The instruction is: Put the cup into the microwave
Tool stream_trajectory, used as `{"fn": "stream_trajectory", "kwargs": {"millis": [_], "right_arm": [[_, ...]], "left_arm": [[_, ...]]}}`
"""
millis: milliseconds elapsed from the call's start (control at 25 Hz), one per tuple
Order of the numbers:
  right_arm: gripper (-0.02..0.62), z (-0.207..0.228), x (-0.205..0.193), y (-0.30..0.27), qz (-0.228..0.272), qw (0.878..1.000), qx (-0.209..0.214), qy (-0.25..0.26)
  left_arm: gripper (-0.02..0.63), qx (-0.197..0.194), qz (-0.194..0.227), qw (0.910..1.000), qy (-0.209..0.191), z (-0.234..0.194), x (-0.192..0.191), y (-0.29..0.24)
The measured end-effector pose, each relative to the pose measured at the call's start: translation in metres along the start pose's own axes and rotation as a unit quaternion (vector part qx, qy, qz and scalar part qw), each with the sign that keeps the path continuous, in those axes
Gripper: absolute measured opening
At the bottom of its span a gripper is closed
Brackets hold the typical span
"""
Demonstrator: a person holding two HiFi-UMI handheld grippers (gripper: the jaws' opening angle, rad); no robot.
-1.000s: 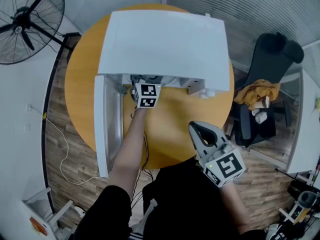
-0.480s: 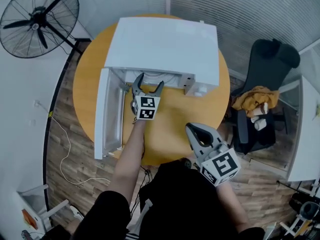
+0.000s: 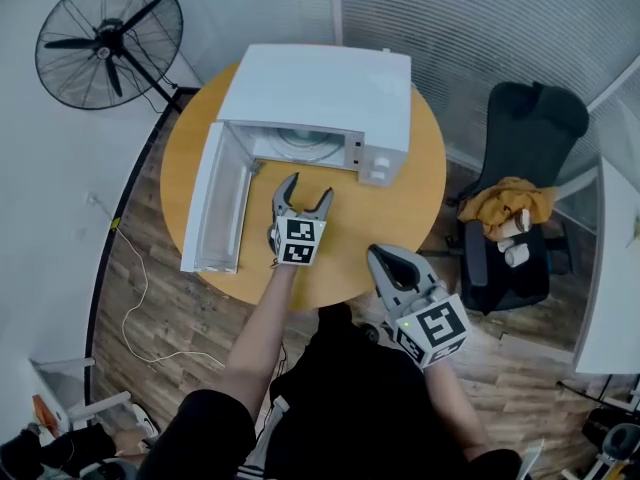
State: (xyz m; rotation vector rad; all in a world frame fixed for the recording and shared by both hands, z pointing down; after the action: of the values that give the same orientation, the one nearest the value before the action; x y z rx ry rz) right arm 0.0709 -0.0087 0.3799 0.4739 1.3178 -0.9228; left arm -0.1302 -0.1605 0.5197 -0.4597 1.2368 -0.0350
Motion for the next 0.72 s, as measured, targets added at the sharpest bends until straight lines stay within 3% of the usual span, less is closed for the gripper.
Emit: {"fn": "stream_trajectory", "kwargs": {"millis": [480, 720], "right_arm": [[0.009, -0.03, -0.014, 0.067, 0.02, 0.999, 0.028, 0.019], [0.009, -0.041, -0.025, 0.09, 0.016, 0.999, 0.032, 0.02]], "left_arm": [[0.191, 0.035, 0.03, 0.9989, -0.002, 0.064, 0.017, 0.117], [0.104, 0.04, 0.04, 0.9983, 0.016, 0.093, 0.024, 0.173]]}}
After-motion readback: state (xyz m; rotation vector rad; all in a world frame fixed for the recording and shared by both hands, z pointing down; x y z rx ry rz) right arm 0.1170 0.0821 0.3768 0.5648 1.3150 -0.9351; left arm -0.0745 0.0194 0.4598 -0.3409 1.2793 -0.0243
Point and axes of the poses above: the fingertips, and each gripper's own axes: y backward along the fingers, z to its right, x out of its top, the point moved 9 cm from there along y, backward along the fingers, and after that the axes turned 7 degrees about x, right-handed, at the moved point
